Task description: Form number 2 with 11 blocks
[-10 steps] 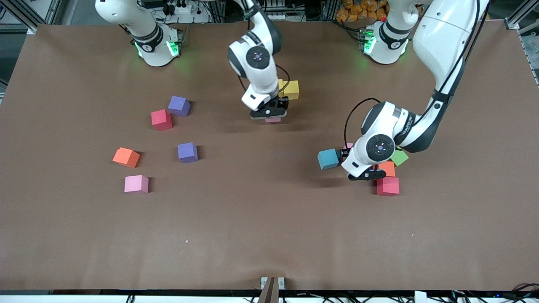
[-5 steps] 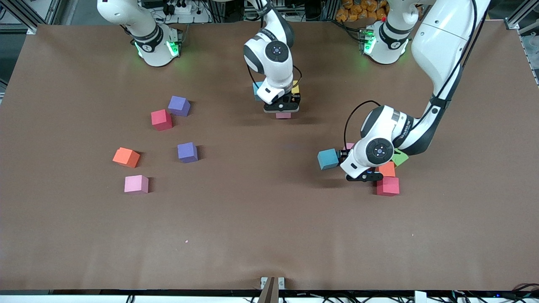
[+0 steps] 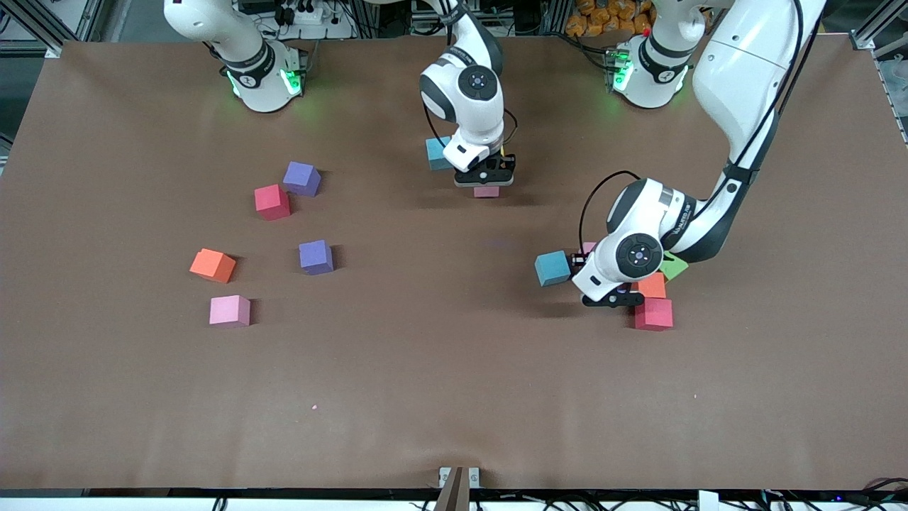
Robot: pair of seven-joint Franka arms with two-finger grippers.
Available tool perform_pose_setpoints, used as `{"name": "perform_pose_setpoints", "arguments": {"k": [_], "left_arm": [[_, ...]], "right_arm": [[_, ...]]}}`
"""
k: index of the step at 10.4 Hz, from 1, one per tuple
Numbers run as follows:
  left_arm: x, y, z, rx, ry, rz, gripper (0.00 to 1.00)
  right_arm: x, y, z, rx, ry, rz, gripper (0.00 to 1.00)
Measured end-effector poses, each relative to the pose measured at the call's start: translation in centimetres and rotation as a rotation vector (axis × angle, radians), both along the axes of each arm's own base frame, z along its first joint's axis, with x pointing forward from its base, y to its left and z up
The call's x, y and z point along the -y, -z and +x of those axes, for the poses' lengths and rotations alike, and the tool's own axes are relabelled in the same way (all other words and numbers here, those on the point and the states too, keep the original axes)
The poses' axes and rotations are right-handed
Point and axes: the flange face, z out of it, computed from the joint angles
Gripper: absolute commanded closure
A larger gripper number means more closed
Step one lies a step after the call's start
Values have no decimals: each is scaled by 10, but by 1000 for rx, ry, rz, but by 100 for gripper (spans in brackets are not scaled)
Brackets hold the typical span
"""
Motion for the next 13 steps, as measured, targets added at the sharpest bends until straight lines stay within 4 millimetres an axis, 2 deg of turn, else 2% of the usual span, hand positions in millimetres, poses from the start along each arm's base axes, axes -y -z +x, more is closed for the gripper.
{"name": "perform_pose_setpoints", "arguments": {"k": [3, 8, 10, 11, 12, 13], "left_arm": [[7, -14, -1, 11, 16, -13, 48], [26, -48, -16, -23, 47, -65, 49], [27, -64, -19, -36, 35, -90, 50], [29, -68, -19, -37, 33, -99, 50], [33, -69, -21, -42, 30, -110, 50], [37, -70, -23, -48, 27, -122, 50]], "right_arm": [[-2, 5, -2, 0, 7, -5, 67], [-13, 15, -26, -6, -2, -20, 66], [-15, 15, -31, -6, -3, -21, 63], [-15, 15, -31, -7, -4, -21, 49], [-15, 15, -32, -7, -6, -22, 0], [-16, 15, -34, -8, -9, -22, 0]]}}
